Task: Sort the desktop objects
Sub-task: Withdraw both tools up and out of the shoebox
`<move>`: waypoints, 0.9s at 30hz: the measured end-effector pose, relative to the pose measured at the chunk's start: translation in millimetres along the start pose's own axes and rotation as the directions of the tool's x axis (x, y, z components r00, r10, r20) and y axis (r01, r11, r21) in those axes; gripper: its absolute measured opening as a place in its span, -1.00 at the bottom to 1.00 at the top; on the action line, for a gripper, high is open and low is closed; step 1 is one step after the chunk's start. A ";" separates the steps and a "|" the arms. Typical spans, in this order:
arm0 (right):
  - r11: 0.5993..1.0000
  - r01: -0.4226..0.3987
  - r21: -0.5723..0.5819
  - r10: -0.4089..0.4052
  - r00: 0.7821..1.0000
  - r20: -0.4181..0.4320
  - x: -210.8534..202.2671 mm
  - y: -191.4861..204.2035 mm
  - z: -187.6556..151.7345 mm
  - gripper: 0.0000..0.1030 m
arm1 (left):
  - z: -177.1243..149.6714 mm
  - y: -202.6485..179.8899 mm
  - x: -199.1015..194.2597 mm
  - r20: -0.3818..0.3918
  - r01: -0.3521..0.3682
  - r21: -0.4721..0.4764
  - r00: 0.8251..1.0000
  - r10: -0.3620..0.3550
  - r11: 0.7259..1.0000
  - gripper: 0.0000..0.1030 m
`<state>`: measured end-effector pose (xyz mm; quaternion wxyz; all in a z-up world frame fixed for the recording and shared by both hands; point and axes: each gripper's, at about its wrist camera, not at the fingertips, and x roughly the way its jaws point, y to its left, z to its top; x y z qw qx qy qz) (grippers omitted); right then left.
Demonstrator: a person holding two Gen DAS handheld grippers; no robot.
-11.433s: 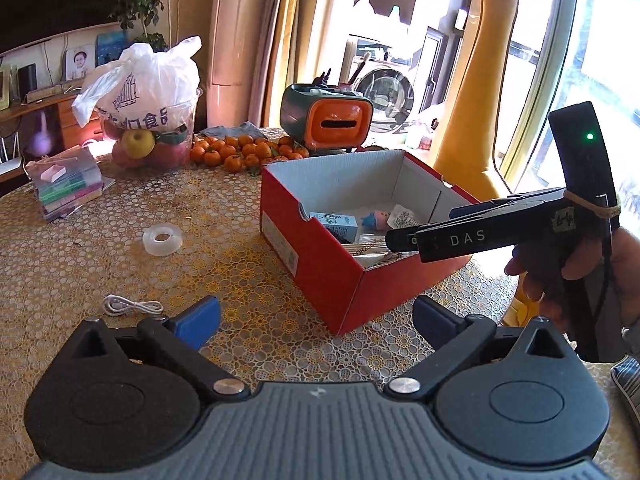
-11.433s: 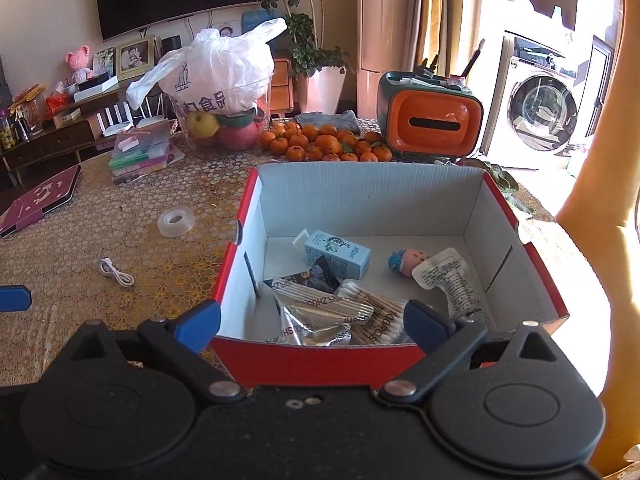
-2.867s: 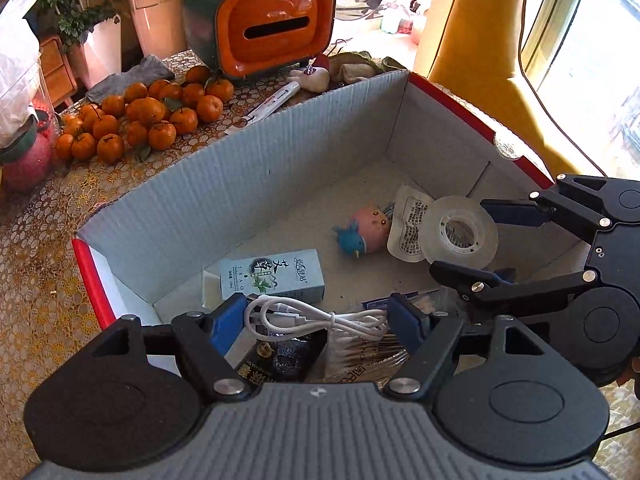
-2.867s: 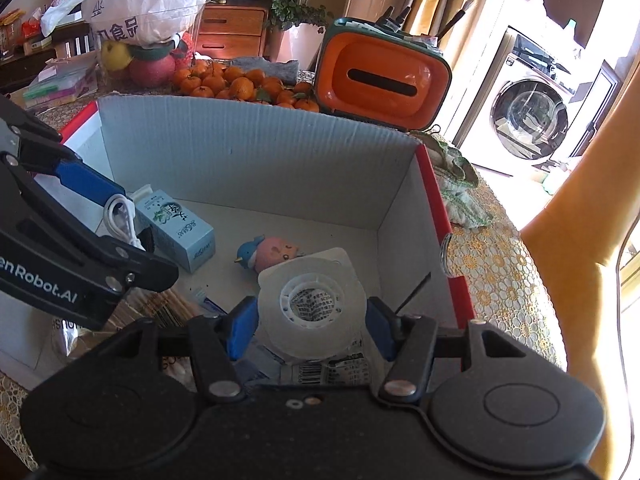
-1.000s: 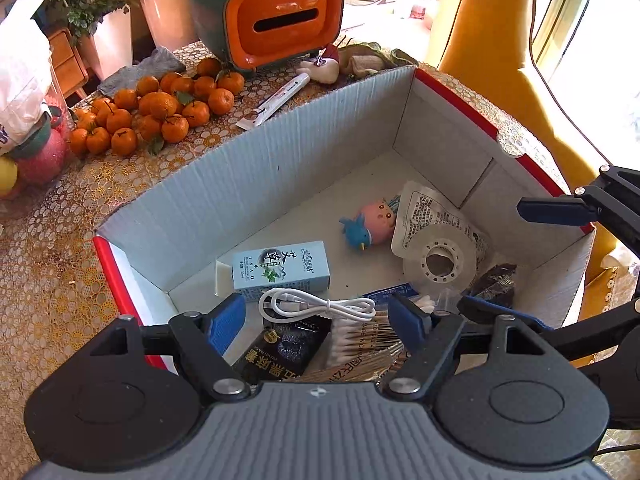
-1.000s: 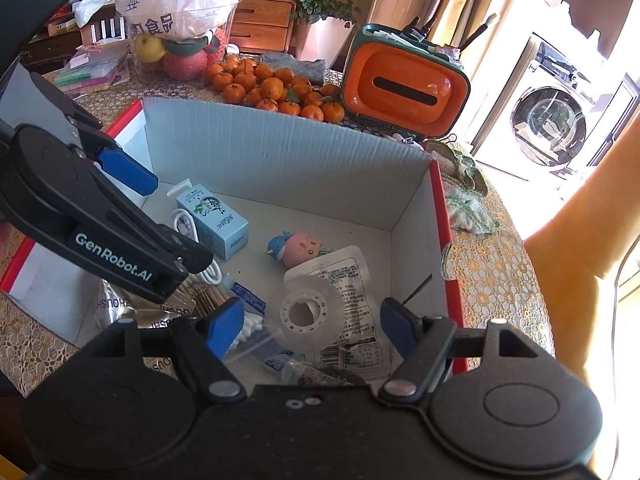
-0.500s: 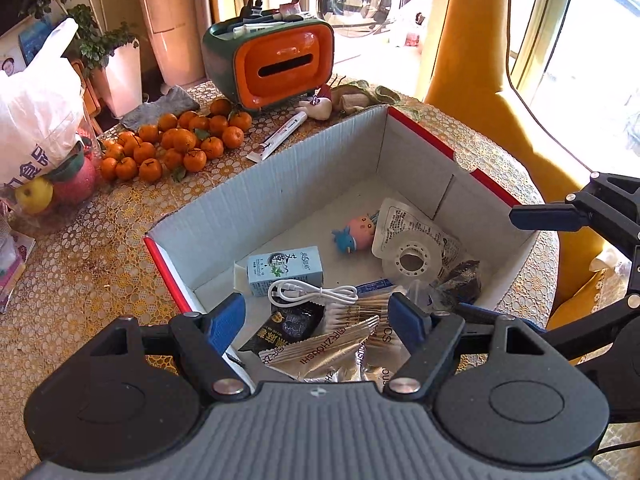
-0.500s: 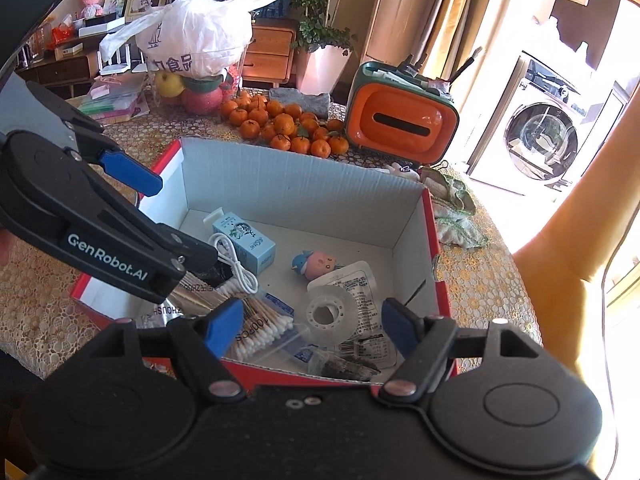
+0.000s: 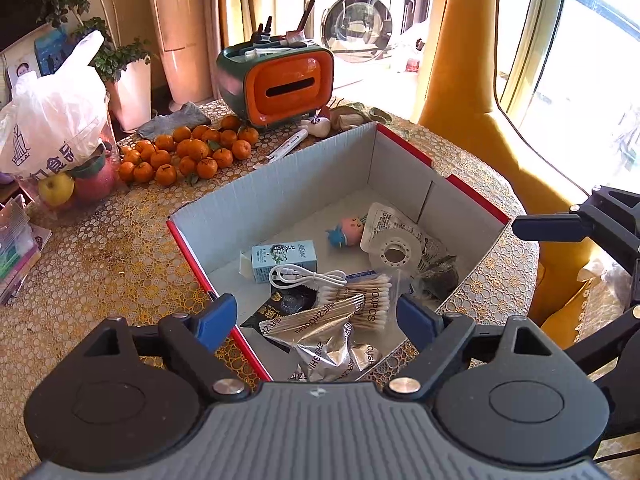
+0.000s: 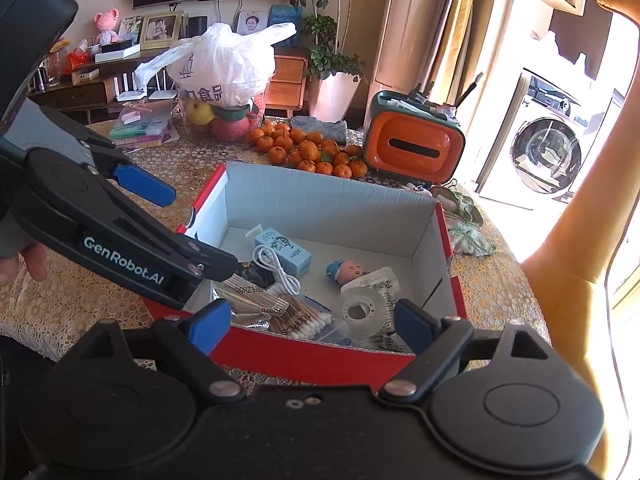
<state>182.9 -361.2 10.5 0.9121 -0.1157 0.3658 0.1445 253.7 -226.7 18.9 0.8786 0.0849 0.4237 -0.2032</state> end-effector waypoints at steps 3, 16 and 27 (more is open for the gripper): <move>1.000 0.000 0.008 0.000 1.000 0.014 -6.1 3.9 -4.3 0.77 | -5.2 0.1 -8.7 0.019 -0.010 -0.012 1.000 0.010 1.000 0.95; 0.998 -0.021 0.064 0.015 0.997 0.082 -32.8 11.8 -22.2 0.86 | -31.4 7.8 -39.7 0.102 -0.035 -0.053 0.994 0.040 0.998 0.99; 0.997 -0.029 0.069 0.021 0.993 0.116 -44.7 20.1 -27.6 0.87 | -42.7 6.4 -56.2 0.145 -0.064 -0.079 0.987 0.075 0.995 0.99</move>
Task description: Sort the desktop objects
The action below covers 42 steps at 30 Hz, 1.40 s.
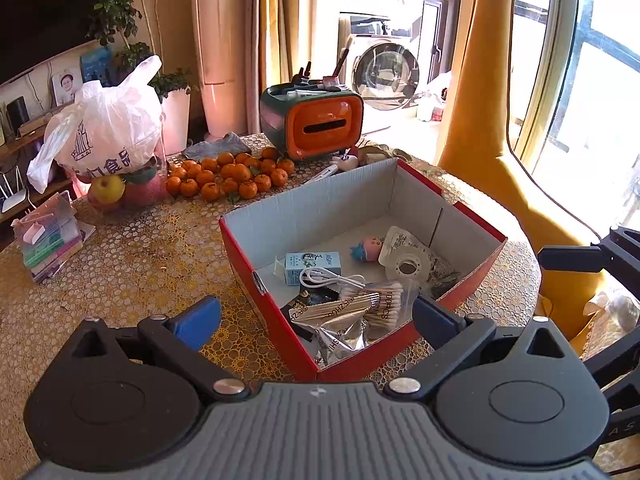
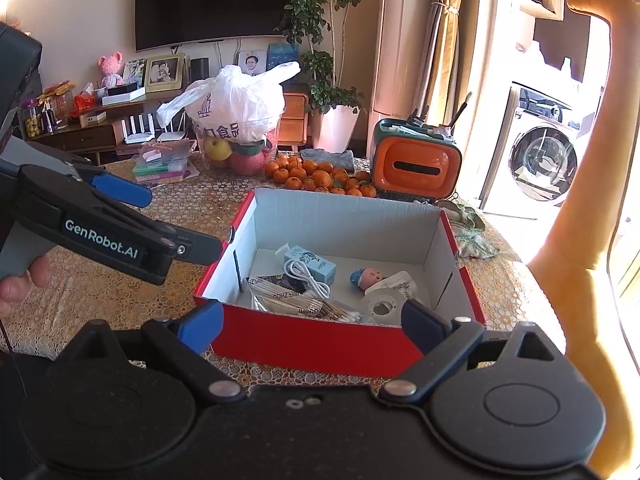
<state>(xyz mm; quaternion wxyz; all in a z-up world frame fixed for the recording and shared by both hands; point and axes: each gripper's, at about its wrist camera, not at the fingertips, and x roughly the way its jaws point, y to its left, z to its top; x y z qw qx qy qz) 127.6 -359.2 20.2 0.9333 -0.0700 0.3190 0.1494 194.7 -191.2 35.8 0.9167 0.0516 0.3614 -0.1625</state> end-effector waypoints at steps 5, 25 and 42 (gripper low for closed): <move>1.000 0.003 0.017 -0.003 1.000 -0.007 -4.2 4.0 -3.7 0.87 | -8.3 -1.5 -10.1 0.007 -0.012 0.004 1.000 0.012 1.000 0.99; 0.998 -0.008 0.065 0.007 1.000 0.004 -24.1 16.0 -23.9 0.87 | -40.0 2.8 -28.6 -0.011 -0.025 0.000 1.000 0.025 1.000 0.99; 0.994 0.001 0.106 0.001 1.000 -0.016 -24.7 20.6 -35.6 0.87 | -51.6 1.8 -33.6 -0.015 -0.004 -0.010 1.000 0.004 1.000 0.99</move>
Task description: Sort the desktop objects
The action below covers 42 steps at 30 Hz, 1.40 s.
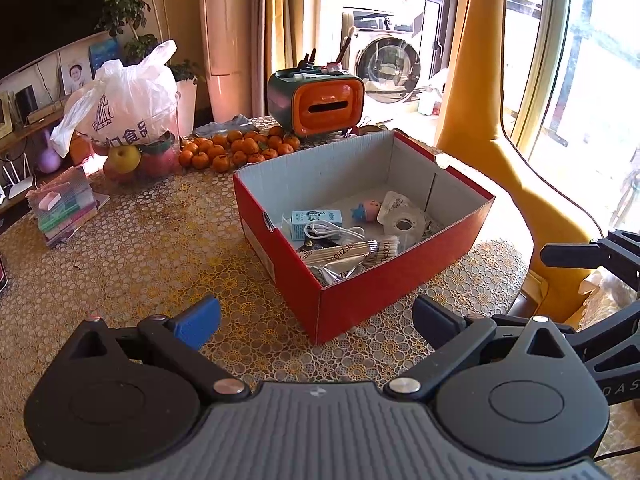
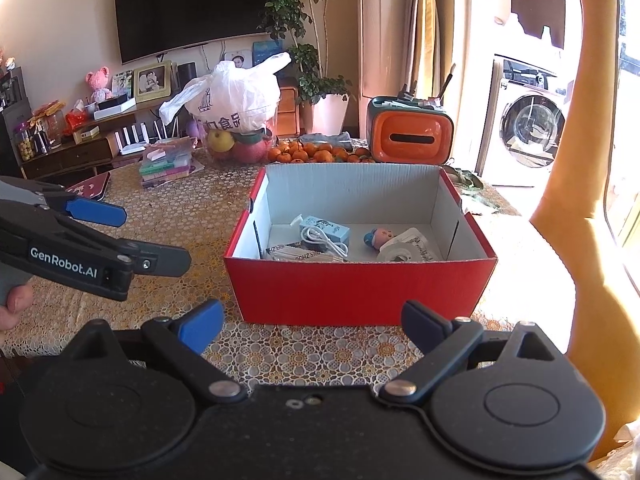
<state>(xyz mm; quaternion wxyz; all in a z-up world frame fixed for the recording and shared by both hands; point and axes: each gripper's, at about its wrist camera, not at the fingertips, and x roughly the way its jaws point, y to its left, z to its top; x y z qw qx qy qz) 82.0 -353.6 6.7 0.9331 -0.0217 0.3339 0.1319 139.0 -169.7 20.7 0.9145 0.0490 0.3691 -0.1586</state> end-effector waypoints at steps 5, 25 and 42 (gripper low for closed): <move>1.000 -0.002 0.017 0.002 1.000 -0.001 0.1 0.8 -1.8 0.87 | -2.6 3.1 0.8 -0.005 0.006 -0.012 1.000 -0.006 1.000 0.99; 0.999 0.006 0.033 -0.006 1.000 -0.005 1.6 2.8 -2.6 0.87 | -9.0 12.5 3.2 0.021 0.038 -0.107 0.999 -0.036 0.994 0.99; 0.999 0.009 0.054 -0.008 1.000 -0.002 -0.1 -4.1 -6.3 0.86 | -9.2 -1.9 3.7 0.004 0.030 -0.048 1.000 -0.030 0.998 0.99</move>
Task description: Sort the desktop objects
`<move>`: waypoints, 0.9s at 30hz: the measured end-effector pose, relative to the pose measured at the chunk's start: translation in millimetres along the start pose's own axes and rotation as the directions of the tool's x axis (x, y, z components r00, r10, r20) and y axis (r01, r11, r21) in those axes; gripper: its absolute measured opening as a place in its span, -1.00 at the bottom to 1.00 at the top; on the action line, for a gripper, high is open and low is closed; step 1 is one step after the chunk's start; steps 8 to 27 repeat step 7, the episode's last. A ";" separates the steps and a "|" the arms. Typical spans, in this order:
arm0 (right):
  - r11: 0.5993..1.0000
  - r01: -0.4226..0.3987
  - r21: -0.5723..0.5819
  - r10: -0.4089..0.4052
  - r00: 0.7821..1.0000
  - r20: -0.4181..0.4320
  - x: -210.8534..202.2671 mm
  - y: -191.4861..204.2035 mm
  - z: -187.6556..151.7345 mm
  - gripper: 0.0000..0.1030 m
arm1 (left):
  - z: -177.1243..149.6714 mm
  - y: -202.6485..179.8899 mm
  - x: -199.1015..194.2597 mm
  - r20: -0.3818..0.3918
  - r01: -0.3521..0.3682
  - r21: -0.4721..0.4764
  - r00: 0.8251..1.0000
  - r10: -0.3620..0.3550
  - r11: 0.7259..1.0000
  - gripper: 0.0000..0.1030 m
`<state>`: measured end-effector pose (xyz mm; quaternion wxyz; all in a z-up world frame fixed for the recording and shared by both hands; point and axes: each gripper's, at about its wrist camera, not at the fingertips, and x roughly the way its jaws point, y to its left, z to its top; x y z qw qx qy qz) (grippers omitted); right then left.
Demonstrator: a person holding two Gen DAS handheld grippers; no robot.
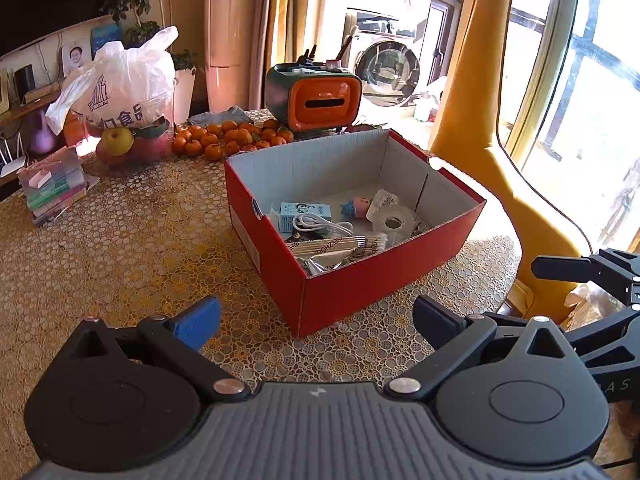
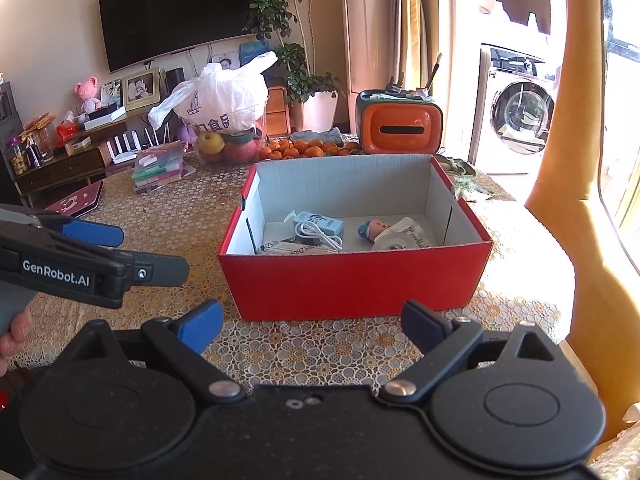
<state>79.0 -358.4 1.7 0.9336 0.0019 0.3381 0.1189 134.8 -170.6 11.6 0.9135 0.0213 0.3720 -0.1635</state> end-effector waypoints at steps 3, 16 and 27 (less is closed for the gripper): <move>1.000 0.002 0.005 -0.002 1.000 -0.001 -0.5 -1.4 -0.5 0.86 | -0.8 -2.5 -0.5 0.000 -0.003 0.013 1.000 0.003 1.000 0.99; 1.000 0.003 0.005 -0.003 1.000 -0.001 -1.2 -1.4 -0.8 0.87 | -0.9 -2.7 -2.1 -0.002 0.012 0.013 1.000 -0.012 1.000 0.99; 1.000 0.003 0.005 -0.003 1.000 -0.001 -1.2 -1.4 -0.8 0.87 | -0.9 -2.7 -2.1 -0.002 0.012 0.013 1.000 -0.012 1.000 0.99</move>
